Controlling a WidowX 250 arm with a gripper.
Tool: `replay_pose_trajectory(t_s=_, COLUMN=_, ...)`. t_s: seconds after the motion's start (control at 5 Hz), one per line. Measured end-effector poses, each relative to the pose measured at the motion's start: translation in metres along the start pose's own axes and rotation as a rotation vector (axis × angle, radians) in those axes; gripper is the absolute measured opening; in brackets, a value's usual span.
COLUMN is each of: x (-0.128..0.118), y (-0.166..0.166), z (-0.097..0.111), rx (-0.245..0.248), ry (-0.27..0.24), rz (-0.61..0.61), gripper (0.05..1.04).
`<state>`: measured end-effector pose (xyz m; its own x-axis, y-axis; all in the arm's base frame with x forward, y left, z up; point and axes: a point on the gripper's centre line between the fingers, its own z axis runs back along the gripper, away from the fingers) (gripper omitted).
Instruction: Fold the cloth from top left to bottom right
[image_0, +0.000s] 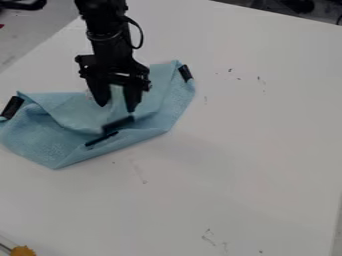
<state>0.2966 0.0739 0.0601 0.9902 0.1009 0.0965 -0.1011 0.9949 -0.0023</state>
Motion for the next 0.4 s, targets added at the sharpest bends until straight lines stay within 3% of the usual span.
replay_pose_trajectory(t_s=0.2, x=-0.0037, y=-0.0086, z=0.0120, rx=0.041, ry=-0.016, rz=0.037, gripper=1.013)
replay_pose_trajectory(t_s=0.4, x=-0.0014, y=-0.0065, z=0.0130, rx=0.098, ry=-0.027, rz=0.010, gripper=1.009)
